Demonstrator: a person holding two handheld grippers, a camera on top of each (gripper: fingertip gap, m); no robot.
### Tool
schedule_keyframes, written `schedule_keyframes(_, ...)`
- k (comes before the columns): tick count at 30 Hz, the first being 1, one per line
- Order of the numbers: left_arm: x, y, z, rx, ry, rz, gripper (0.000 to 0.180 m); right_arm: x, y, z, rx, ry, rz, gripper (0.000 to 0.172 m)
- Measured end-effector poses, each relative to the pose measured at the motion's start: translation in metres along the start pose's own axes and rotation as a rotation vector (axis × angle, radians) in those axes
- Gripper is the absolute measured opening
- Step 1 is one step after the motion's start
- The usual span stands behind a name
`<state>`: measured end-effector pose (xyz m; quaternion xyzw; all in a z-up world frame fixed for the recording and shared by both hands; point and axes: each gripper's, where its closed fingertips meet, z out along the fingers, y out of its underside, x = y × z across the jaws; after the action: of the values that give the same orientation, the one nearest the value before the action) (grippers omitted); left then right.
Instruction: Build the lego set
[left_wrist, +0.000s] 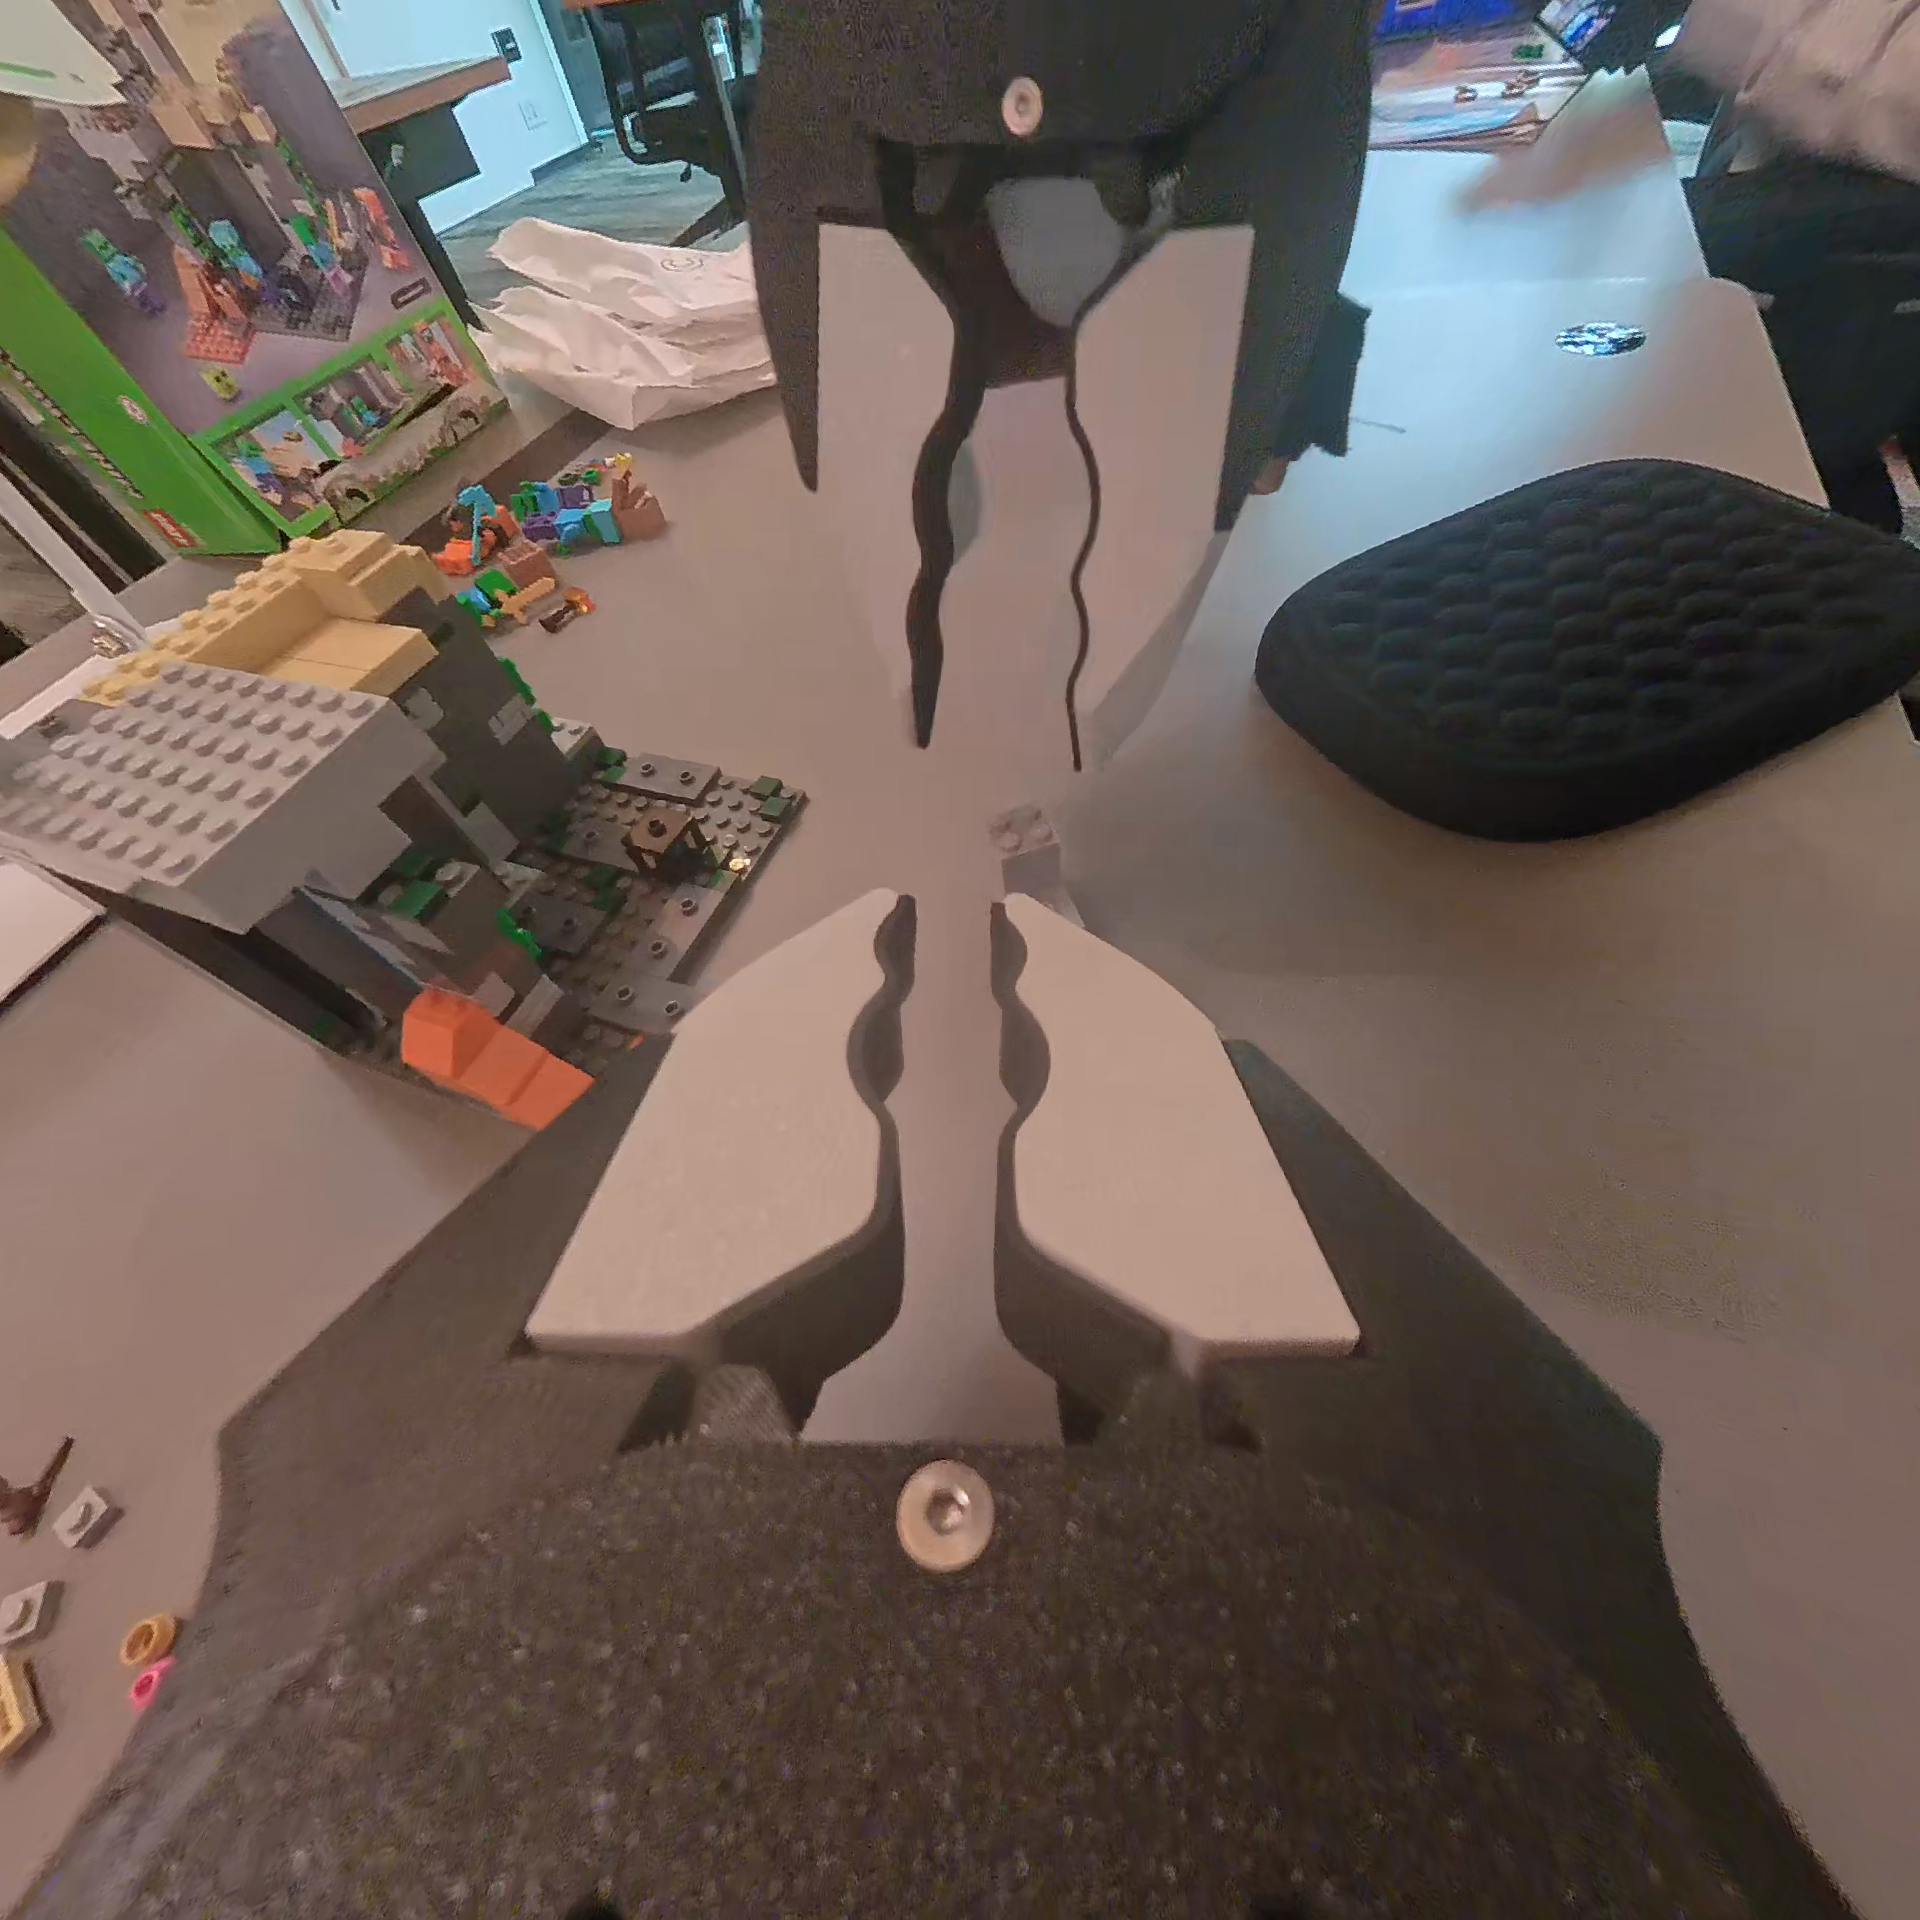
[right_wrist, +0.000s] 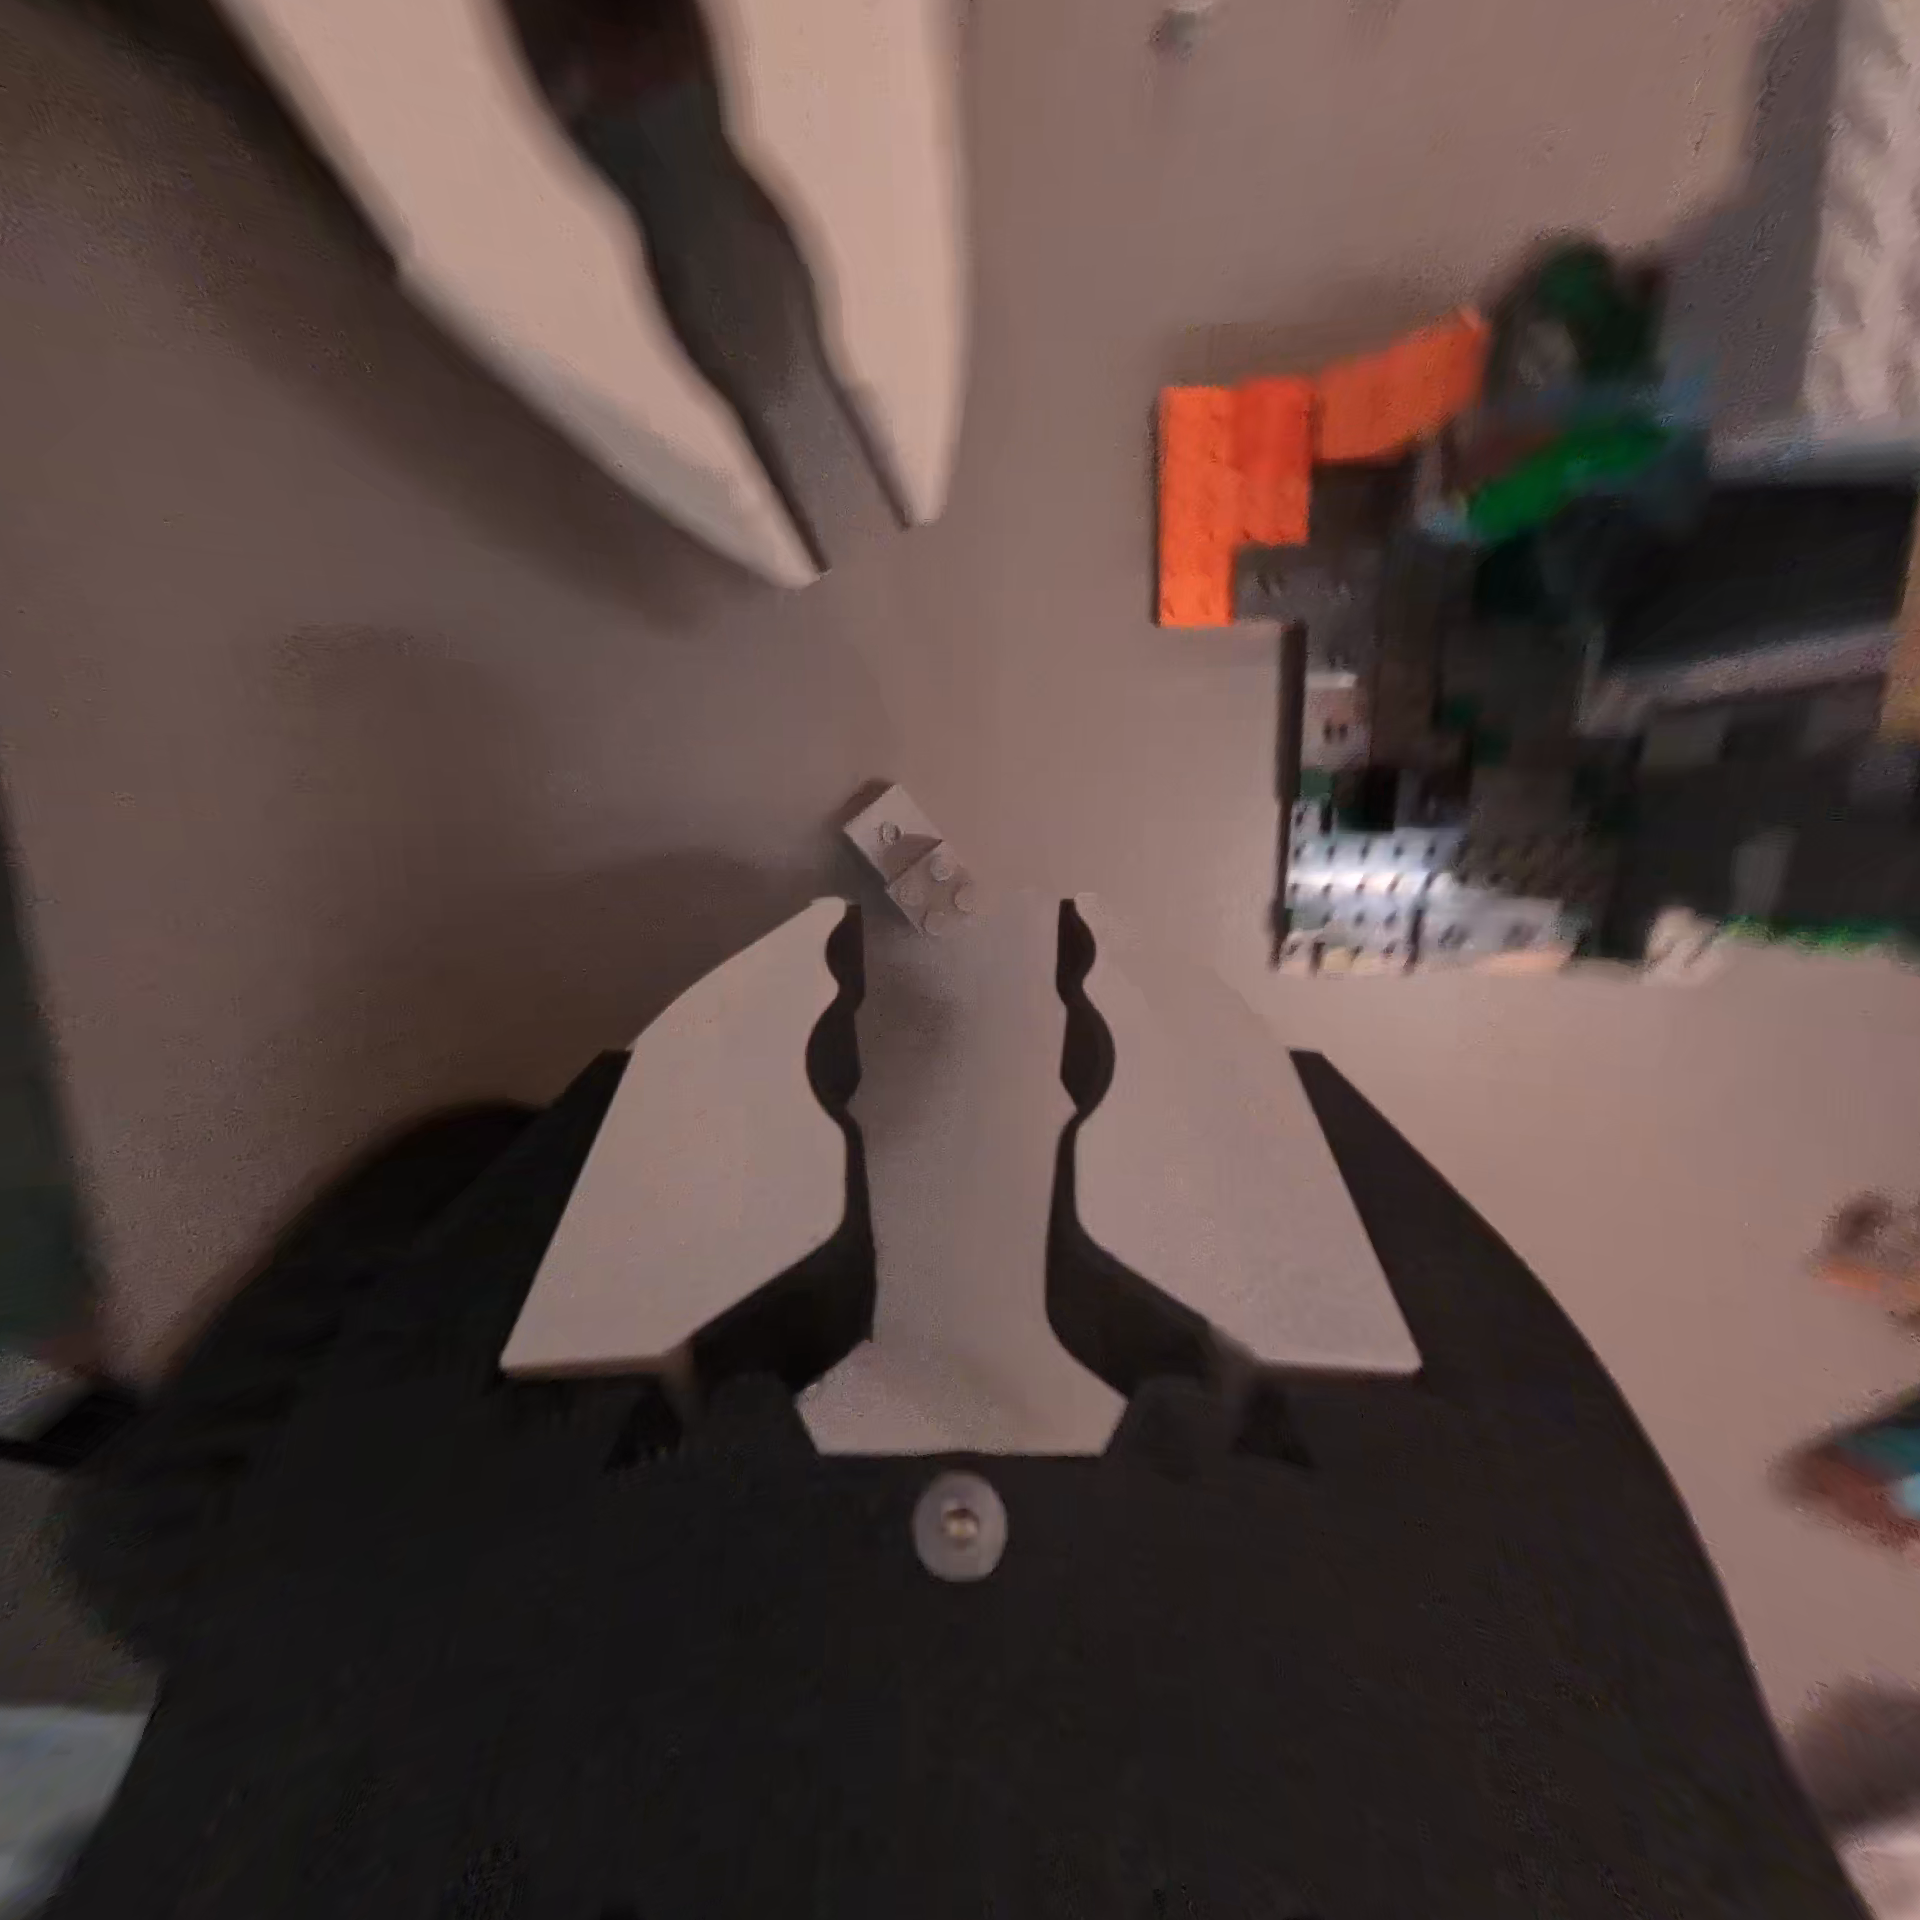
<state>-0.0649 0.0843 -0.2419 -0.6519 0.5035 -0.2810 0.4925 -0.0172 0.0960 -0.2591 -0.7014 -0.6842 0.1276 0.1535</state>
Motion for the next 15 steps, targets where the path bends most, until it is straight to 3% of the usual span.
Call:
schedule_keyframes(3,0.002,0.000,0.000,-0.002,0.006,0.019,0.013,-0.002,0.005,0.011,-0.077,0.003,-0.328,0.039)
schedule_keyframes(6,0.000,0.001,0.000,-0.005,-0.016,0.056,0.012,-0.009,0.010,0.025,-0.115,-0.071,-0.407,0.040)
schedule_keyframes(8,-0.002,0.003,0.001,-0.011,-0.023,0.053,0.011,-0.007,0.013,0.031,-0.132,-0.076,-0.443,0.028)
schedule_keyframes(9,-0.003,0.005,0.002,-0.017,-0.025,0.047,0.012,-0.006,0.013,0.032,-0.127,-0.076,-0.442,0.018)
schedule_keyframes(15,-0.006,0.010,0.004,-0.032,-0.031,0.038,0.012,0.000,0.004,0.022,-0.113,0.000,-0.128,0.017)
